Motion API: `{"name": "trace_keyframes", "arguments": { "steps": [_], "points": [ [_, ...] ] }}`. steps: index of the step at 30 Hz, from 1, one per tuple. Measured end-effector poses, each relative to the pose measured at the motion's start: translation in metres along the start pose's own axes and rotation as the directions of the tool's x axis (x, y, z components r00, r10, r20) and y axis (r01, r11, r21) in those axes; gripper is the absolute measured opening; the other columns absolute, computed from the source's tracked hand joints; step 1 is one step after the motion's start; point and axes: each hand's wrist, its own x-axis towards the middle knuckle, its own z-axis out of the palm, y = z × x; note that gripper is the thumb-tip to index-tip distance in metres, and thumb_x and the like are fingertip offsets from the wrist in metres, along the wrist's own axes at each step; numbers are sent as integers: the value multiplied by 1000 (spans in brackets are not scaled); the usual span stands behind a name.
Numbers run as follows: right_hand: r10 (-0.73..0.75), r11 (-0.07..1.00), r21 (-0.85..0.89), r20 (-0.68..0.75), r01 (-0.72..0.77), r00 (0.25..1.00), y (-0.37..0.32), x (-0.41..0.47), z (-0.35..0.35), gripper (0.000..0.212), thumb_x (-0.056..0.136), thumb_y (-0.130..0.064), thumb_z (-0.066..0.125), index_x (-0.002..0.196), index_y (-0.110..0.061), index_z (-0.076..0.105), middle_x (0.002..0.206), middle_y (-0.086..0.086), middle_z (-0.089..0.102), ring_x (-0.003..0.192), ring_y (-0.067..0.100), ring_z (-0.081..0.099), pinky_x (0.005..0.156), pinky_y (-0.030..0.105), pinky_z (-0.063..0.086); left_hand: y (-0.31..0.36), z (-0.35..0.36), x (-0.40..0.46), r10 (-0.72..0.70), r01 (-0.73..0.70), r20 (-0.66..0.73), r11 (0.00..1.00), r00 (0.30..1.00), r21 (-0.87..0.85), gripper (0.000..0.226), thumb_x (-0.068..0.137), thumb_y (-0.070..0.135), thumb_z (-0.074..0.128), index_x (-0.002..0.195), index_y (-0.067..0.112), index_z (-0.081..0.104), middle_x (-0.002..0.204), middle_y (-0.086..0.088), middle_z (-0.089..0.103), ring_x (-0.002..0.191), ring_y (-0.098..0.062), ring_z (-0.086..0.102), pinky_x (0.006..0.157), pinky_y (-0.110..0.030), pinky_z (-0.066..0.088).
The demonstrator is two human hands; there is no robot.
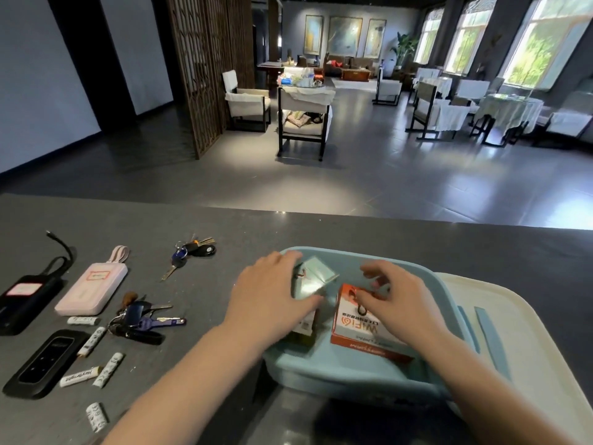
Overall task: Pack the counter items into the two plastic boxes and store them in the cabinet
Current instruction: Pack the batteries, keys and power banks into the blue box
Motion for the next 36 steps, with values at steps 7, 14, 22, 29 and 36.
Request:
{"name": "trace_keyframes", "arguments": {
  "steps": [7,14,22,29,36],
  "points": [
    [20,997,79,-94,-13,995,9,-17,13,46,79,-31,67,121,-41,52,106,-22,63,97,-2,58,82,24,47,12,56,44,-116,21,220,920,969,392,53,83,55,54,119,17,45,120,-7,54,107,-28,57,79,-36,44],
    [-27,998,57,-78,31,997,13,-17,18,45,78,-30,65,119,-41,51,104,-22,63,98,-1,57,80,22,45,8,78,55,-127,-33,285,867,950,496,38,89,43,50,111,13,60,113,-8,63,100,-26,62,71,-29,43],
    [-77,996,-49,43,79,996,12,-9,25,45,77,-31,65,119,-38,53,112,-18,60,107,6,53,80,25,43,6,74,50,-196,1,359,879,913,476,23,80,32,59,95,15,67,99,-6,69,87,-26,65,64,-28,43],
    [-32,914,-331,515,234,857,19,-13,35,71,83,-38,61,146,-40,30,159,-7,21,143,17,22,114,38,28,13,77,47,-228,19,332,847,915,531,19,84,19,55,100,13,64,104,-6,65,94,-25,63,65,-30,42],
    [-74,937,-269,473,224,878,27,-12,35,59,80,-31,63,136,-41,44,149,-13,37,136,13,32,107,35,37,17,86,46,-191,-61,360,810,913,584,23,89,15,51,107,13,65,111,-6,65,101,-26,62,70,-31,43]
  ]
}}
